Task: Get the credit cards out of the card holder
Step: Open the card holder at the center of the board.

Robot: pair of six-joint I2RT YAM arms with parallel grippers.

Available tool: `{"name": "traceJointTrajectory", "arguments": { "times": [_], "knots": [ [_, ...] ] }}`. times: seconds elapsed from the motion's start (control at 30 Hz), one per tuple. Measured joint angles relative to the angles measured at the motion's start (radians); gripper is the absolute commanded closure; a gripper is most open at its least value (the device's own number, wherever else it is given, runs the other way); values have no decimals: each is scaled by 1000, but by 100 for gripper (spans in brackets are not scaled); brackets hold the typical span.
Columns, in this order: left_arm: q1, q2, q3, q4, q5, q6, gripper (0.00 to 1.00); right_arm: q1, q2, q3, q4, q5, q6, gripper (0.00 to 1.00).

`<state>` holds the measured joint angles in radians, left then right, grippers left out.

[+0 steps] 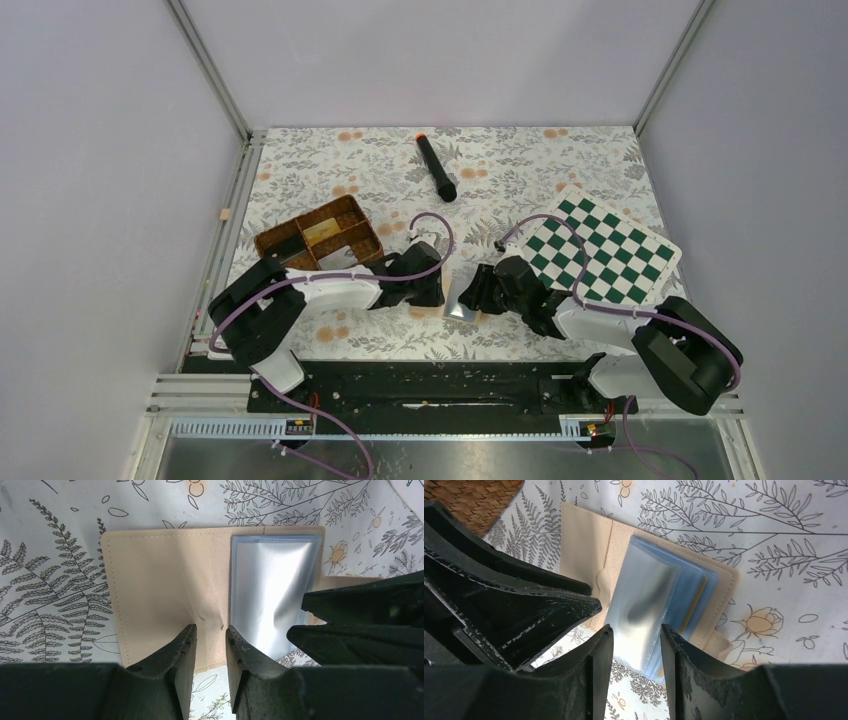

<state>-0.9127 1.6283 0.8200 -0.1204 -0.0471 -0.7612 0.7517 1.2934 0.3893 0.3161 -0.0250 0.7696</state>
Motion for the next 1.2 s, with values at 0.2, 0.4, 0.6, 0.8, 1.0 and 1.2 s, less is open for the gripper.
{"name": "traceJointTrajectory", "arguments": {
  "times": [0.2,0.4,0.6,0.8,1.0,1.2],
  "knots": [
    [2,-16,-31,40,2,-8,71,-1,33,0,57,-29,22,52],
    [3,-21,-44,61,4,-17,71,-2,55,-1,147,-113,56,53],
    [3,-21,-45,63,5,-18,71,-2,42,-1,156,-129,67,43],
    [3,-22,-45,64,6,-18,70,-2,-41,-4,51,-55,64,39],
    [3,-23,-45,64,7,-22,69,-3,-67,-6,-21,15,61,39],
    [3,-23,-46,64,7,-22,69,-3,-26,-5,-36,36,62,40]
  ]
}}
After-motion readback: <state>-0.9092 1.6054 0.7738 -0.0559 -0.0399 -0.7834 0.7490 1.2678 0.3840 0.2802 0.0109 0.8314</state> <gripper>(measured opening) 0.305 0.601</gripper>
